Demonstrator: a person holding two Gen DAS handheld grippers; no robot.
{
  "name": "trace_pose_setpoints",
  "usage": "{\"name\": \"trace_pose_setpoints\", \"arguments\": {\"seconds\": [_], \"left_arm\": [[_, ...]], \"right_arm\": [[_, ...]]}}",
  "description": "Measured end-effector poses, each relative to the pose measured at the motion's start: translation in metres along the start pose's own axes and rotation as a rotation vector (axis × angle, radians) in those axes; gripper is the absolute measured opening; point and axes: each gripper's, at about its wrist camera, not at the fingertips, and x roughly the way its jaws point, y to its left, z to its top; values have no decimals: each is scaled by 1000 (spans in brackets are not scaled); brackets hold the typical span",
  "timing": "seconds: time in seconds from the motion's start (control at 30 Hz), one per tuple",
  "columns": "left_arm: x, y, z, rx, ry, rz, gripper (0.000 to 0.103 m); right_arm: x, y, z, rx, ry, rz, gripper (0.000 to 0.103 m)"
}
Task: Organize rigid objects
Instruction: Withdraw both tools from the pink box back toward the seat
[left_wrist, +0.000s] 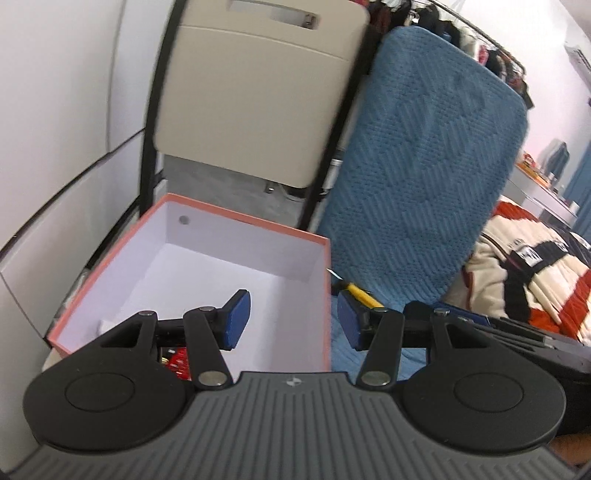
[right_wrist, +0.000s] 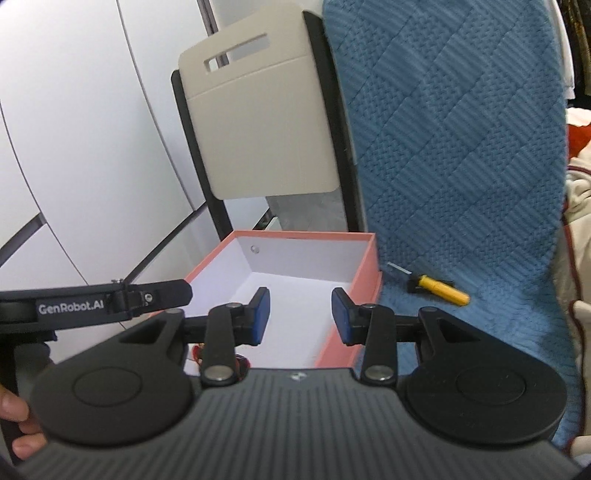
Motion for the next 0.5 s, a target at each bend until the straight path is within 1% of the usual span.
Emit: {"name": "trace_pose_setpoints", "arguments": {"seconds": [0.27,0.43,0.5], "left_arm": [[6,-46,-25,21,6,-36,59],[22,-70,-36,31,12,-67,59],[26,-82,-40,50,8,-71,59]], "right_arm": [[-32,-38,-12,9,-17,-35,40],[-43,-68,-23,27,-6,-56,40],[-47,-82,-26,35,-15,-71,40]]}}
